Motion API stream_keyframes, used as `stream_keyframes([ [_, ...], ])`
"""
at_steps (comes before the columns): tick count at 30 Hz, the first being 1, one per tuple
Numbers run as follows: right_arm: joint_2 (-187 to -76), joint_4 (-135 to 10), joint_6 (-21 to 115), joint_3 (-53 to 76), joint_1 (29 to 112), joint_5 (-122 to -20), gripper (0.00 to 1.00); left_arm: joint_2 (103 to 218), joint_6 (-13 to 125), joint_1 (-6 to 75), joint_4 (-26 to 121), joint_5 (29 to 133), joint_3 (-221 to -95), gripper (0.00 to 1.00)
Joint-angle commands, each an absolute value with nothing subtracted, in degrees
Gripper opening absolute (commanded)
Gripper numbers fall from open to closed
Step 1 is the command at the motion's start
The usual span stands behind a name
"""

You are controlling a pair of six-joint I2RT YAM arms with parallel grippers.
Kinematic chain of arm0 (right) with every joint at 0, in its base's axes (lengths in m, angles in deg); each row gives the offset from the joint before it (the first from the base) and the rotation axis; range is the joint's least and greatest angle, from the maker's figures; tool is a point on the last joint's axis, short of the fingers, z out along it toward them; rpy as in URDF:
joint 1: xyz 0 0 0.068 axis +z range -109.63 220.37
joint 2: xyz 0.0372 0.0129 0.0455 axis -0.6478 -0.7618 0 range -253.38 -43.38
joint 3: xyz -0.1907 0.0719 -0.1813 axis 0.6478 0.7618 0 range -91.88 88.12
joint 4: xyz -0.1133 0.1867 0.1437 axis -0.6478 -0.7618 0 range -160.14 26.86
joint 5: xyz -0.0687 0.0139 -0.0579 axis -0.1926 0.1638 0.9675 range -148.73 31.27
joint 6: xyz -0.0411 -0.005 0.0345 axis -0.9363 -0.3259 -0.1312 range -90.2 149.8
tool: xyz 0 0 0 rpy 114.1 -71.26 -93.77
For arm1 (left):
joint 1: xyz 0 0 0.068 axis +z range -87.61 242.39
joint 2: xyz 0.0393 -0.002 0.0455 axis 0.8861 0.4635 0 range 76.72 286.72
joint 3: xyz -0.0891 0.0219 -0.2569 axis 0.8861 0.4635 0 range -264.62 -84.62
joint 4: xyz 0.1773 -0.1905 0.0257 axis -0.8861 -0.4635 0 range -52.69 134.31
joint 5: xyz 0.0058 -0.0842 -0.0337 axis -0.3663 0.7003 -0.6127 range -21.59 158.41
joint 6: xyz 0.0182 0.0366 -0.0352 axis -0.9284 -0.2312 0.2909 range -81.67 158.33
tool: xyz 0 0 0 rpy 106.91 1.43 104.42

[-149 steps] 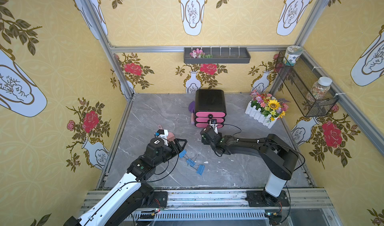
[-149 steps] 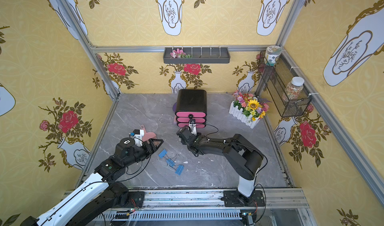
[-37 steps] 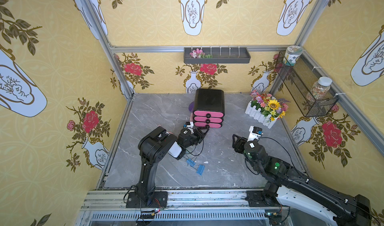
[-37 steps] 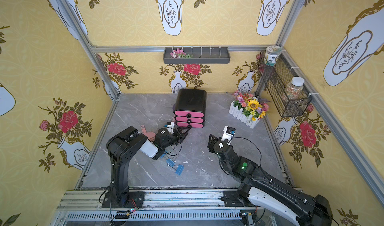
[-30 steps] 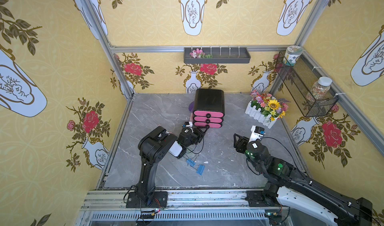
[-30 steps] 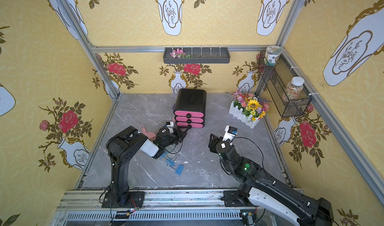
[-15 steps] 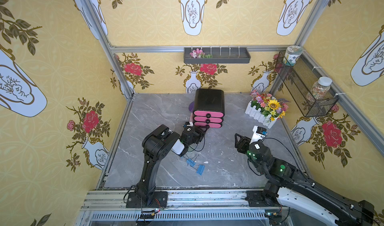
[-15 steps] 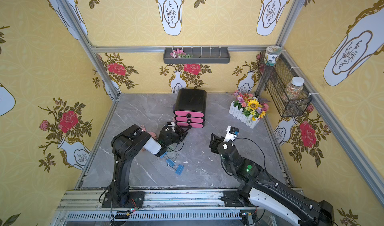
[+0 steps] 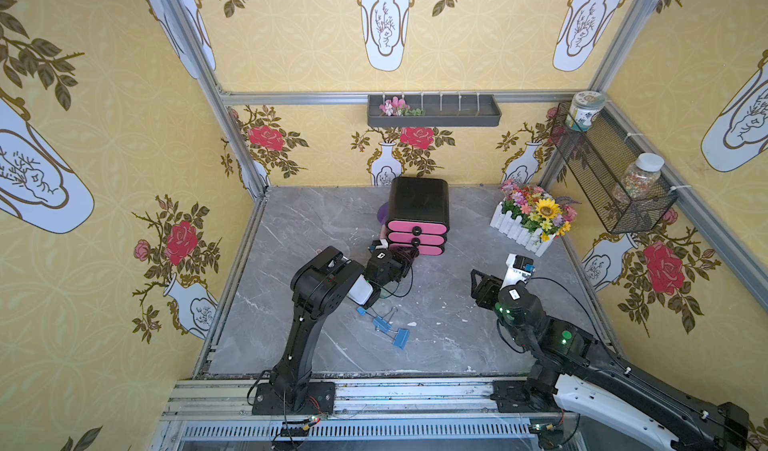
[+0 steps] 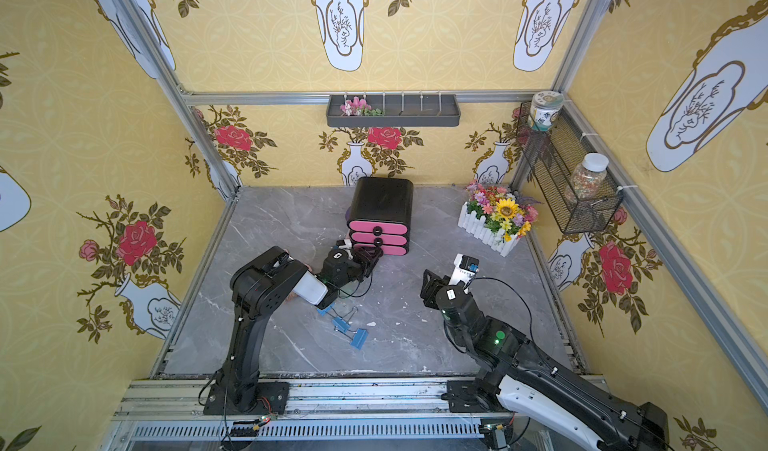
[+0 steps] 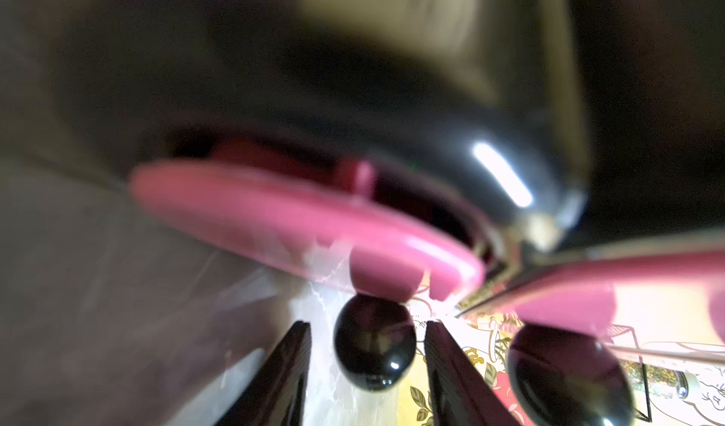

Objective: Put the binder clips in the drawer according to color
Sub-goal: Open the drawer in the storage box.

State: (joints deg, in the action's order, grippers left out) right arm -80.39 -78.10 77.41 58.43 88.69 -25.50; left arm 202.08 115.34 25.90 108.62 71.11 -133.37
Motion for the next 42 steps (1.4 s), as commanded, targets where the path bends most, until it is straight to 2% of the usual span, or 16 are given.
stream_keyframes([
  [1, -80.0, -77.7, 77.4, 58.7, 88.7, -24.7, 0.64, 203.3, 116.2, 25.8, 110.7, 70.1, -133.7, 0.5],
  [14, -79.0, -78.5, 77.4, 58.9, 88.7, -24.7, 0.64, 204.5, 116.8, 25.7, 110.8, 69.0, -135.2, 0.44],
  [27, -79.7, -77.6, 77.5, 59.2, 88.7, -24.9, 0.64, 203.5, 117.6, 24.7, 112.9, 68.0, -132.4, 0.31],
  [42, -80.6, -76.3, 78.2, 60.4, 88.7, -25.5, 0.64, 198.0, 120.6, 19.5, 119.5, 63.4, -121.8, 0.31],
])
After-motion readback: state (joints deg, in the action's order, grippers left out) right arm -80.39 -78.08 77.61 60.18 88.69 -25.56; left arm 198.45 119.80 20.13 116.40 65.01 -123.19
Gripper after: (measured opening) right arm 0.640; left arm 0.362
